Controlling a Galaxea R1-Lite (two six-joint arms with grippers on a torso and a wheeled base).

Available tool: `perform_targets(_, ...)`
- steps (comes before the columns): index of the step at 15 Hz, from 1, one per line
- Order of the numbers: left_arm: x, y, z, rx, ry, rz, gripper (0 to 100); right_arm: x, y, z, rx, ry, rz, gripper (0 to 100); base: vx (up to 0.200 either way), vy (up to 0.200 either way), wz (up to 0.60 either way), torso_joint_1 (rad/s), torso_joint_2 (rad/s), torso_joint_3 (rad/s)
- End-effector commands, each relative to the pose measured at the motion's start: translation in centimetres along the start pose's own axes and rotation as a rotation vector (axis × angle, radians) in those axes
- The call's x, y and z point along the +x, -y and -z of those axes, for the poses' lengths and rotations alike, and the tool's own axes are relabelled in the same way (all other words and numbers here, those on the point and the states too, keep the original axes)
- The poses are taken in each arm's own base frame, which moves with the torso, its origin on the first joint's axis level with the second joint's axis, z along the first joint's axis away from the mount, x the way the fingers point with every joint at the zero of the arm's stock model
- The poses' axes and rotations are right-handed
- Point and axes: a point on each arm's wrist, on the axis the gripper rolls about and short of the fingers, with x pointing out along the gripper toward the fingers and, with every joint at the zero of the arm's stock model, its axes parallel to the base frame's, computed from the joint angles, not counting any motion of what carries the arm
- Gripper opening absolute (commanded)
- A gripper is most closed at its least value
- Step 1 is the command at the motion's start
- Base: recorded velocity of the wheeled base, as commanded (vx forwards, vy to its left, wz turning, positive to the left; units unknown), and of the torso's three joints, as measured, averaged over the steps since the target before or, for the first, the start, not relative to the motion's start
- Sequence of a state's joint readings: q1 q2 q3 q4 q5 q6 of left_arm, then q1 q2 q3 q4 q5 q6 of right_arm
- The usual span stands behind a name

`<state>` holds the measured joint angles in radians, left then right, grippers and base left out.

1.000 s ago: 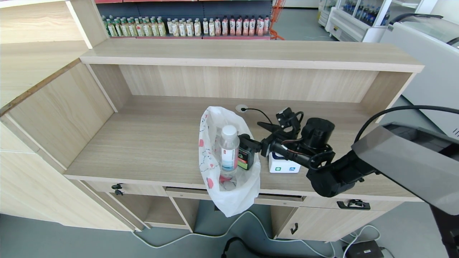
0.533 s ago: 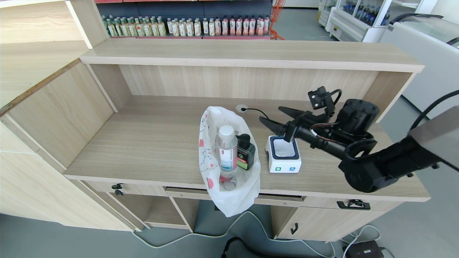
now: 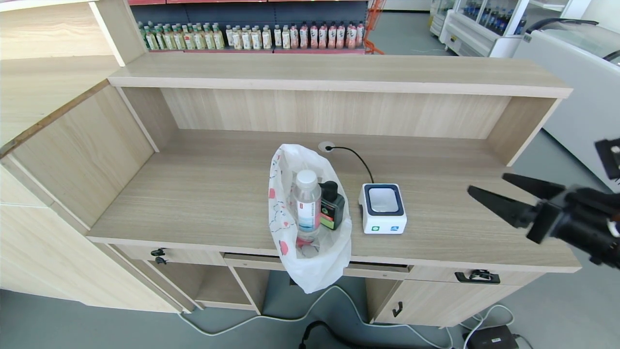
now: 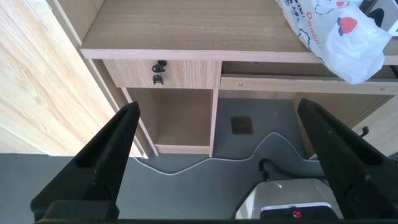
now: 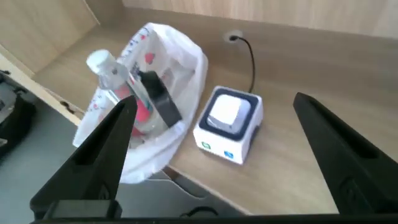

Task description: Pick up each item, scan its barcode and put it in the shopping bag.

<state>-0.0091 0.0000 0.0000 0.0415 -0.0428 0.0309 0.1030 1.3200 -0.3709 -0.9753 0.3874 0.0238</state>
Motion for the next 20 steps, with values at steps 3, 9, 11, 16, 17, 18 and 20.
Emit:
perform_targets(3, 0.0, 0.0, 0.0, 0.0, -0.001, 0.0, 100, -14.7, -4.9, 6.9, -0.033, -0.099, 0.315, 100, 0.0, 0.0, 0.0, 0.0, 0.0, 0.0)
perform_targets(9, 0.0, 0.0, 0.0, 0.0, -0.001, 0.0, 100, -19.6, -6.9, 11.4, -0.01, -0.118, 0.498, 100, 0.0, 0.0, 0.0, 0.0, 0.0, 0.0)
perform_targets(11, 0.0, 0.0, 0.0, 0.0, -0.001, 0.0, 100, -19.8, -7.0, 11.5, -0.011, -0.087, 0.502, 100, 0.0, 0.0, 0.0, 0.0, 0.0, 0.0)
perform_targets(16, 0.0, 0.0, 0.0, 0.0, -0.001, 0.0, 100, -20.2, -7.2, 11.6, 0.012, -0.018, 0.514, 100, 0.0, 0.0, 0.0, 0.0, 0.0, 0.0)
perform_targets(17, 0.0, 0.0, 0.0, 0.0, -0.001, 0.0, 100, -20.2, -7.2, 11.6, 0.01, -0.019, 0.514, 100, 0.0, 0.0, 0.0, 0.0, 0.0, 0.0)
perform_targets(18, 0.0, 0.0, 0.0, 0.0, -0.001, 0.0, 100, -20.2, -7.2, 11.6, 0.01, -0.019, 0.514, 100, 0.0, 0.0, 0.0, 0.0, 0.0, 0.0)
perform_targets(20, 0.0, 0.0, 0.0, 0.0, -0.001, 0.0, 100, -20.2, -7.2, 11.6, 0.004, -0.02, 0.514, 100, 0.0, 0.0, 0.0, 0.0, 0.0, 0.0)
